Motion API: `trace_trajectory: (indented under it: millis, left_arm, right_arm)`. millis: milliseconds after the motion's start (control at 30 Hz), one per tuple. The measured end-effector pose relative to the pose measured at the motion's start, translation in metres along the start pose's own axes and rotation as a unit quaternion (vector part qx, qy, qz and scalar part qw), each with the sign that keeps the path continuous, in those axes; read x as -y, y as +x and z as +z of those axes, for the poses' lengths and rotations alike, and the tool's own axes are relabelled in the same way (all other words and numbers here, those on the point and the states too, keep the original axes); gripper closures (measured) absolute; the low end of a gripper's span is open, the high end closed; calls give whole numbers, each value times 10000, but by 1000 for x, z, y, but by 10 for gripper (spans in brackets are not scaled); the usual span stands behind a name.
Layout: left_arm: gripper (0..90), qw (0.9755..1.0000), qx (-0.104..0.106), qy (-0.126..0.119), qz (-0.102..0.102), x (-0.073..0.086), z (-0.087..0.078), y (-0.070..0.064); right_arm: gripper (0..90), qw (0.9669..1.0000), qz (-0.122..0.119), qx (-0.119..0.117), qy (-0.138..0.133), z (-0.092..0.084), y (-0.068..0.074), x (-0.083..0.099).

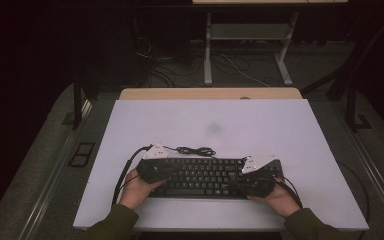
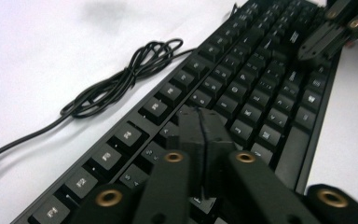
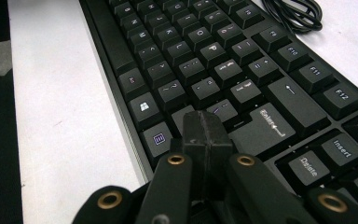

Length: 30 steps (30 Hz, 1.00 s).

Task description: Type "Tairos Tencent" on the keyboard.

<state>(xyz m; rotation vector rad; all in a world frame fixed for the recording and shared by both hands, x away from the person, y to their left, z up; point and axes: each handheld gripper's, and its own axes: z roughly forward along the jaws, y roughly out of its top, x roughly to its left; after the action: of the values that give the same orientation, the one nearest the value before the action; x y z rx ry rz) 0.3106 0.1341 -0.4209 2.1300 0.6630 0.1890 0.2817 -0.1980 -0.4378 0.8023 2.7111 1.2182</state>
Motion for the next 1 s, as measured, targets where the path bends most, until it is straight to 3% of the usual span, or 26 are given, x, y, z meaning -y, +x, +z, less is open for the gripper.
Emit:
trace_trajectory:
  millis: [233,500,800,1000]
  left_arm:
    - [888,9997,-50,234,7,3,7,0]
    - [889,9997,-78,236,-35,4,10,2]
    - [890,9991,-125,396,20,6,15,2]
    - [890,9993,-88,353,21,7,14,1]
  right_arm:
    - [892,10000,-5,-2,5,0,0,0]
    - [892,10000,-6,-4,5,0,0,0]
    - [892,10000,-4,-2,6,0,0,0]
    - [892,10000,9,-5,8,0,0,0]
